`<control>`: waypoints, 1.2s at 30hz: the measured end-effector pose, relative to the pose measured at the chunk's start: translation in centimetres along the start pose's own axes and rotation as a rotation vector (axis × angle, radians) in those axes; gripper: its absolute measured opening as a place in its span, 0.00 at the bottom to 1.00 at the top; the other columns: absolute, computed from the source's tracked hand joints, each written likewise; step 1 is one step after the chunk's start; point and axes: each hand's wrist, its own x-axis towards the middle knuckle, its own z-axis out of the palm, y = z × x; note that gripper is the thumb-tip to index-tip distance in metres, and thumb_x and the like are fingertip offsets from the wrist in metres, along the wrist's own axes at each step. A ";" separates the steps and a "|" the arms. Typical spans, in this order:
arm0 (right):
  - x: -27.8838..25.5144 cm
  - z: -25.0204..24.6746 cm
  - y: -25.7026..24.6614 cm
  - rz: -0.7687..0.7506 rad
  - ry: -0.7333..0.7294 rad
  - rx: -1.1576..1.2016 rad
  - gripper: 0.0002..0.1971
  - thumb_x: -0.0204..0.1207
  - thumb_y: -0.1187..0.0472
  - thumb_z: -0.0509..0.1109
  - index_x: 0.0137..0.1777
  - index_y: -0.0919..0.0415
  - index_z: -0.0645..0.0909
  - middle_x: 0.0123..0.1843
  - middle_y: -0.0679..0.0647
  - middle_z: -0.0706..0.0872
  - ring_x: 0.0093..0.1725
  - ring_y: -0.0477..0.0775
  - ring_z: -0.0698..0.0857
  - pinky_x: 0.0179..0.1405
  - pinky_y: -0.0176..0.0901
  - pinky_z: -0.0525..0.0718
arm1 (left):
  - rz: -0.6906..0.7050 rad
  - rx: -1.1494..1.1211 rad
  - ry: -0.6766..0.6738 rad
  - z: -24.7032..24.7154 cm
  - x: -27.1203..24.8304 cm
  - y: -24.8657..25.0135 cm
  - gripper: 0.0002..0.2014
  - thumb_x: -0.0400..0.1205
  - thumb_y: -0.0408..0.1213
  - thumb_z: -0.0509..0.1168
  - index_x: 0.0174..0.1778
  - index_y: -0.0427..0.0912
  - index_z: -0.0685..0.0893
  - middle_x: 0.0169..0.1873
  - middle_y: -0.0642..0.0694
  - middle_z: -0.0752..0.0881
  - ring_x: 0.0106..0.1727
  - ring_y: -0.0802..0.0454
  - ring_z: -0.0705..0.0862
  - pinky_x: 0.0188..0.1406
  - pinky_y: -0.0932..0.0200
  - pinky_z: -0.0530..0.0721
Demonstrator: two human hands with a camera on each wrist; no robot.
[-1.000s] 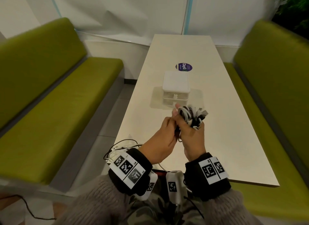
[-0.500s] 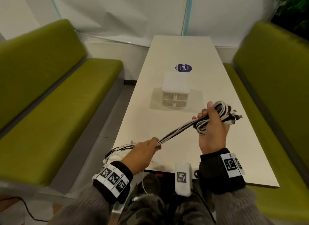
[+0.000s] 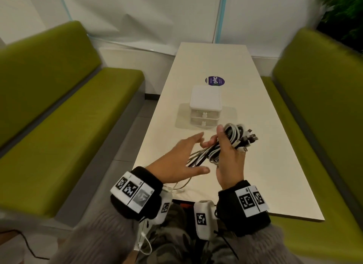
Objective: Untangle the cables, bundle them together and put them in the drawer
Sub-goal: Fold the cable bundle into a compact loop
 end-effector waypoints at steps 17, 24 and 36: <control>1.8 -2.9 -3.1 0.117 0.057 0.230 0.15 0.82 0.62 0.66 0.33 0.57 0.72 0.21 0.47 0.69 0.20 0.45 0.70 0.22 0.37 0.73 | 0.003 -0.182 0.056 3.5 -2.4 -5.6 0.15 0.82 0.57 0.52 0.35 0.53 0.71 0.28 0.57 0.72 0.29 0.61 0.69 0.33 0.67 0.70; 2.2 -4.4 -2.6 0.077 -0.147 -0.119 0.13 0.80 0.64 0.68 0.34 0.60 0.72 0.19 0.49 0.69 0.17 0.49 0.70 0.22 0.40 0.72 | -0.025 -0.174 -0.027 -0.7 -1.5 -4.5 0.25 0.77 0.68 0.54 0.32 0.47 0.71 0.27 0.53 0.69 0.28 0.61 0.67 0.32 0.67 0.71; 0.5 -2.9 -0.2 0.146 -0.467 -0.507 0.15 0.66 0.61 0.81 0.35 0.60 0.75 0.22 0.43 0.73 0.24 0.45 0.73 0.26 0.32 0.72 | 0.031 0.340 -0.071 -4.3 1.4 -0.3 0.16 0.84 0.49 0.58 0.40 0.39 0.78 0.28 0.52 0.77 0.30 0.59 0.73 0.30 0.61 0.66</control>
